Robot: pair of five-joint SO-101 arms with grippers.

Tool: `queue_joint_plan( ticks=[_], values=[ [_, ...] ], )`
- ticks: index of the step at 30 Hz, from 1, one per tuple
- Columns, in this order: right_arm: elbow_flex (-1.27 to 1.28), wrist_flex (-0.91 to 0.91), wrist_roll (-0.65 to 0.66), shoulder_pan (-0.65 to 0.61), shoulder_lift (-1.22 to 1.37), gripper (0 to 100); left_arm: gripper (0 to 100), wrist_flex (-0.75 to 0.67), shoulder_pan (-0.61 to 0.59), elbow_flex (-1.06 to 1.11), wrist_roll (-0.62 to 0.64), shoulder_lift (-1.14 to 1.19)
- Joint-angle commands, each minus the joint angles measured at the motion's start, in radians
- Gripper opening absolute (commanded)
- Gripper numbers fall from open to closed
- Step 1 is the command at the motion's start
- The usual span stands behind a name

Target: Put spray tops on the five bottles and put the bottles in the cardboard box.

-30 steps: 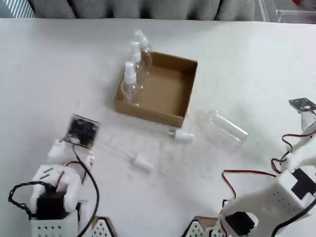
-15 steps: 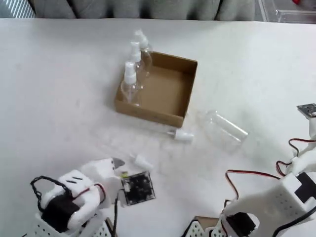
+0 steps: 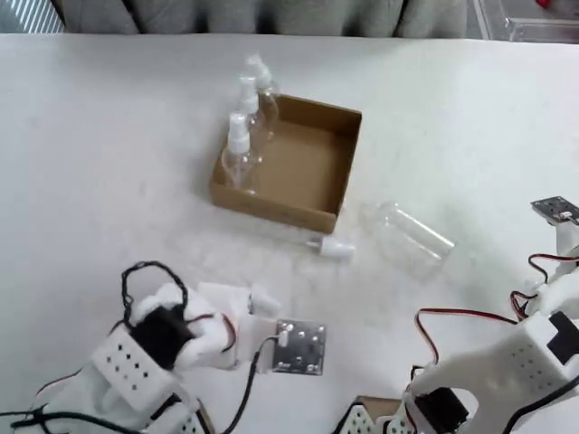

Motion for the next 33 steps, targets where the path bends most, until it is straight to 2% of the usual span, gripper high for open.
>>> queue_joint_plan(
  ticks=[1,8,13,21,30,33],
  values=[
    [-0.034,-0.010,0.008,-0.016,-0.019,1.6,21,-0.138,-0.012,-0.107,-0.012,0.171],
    [-0.031,-0.050,0.008,-0.028,-0.018,1.6,24,-0.278,-0.074,-0.204,-0.026,0.555],
    [-0.032,-0.050,0.008,-0.030,-0.018,1.6,24,-0.336,-0.139,-0.270,-0.029,0.727],
    [-0.029,-0.050,0.008,-0.047,-0.016,1.6,24,-0.428,-0.200,-0.307,-0.029,0.895],
    [-0.032,-0.050,0.008,-0.044,-0.016,1.6,23,-0.512,-0.203,-0.310,-0.011,1.015],
    [-0.032,-0.050,0.008,-0.042,-0.016,1.6,17,-0.512,-0.196,-0.308,0.012,1.015]
  ],
)
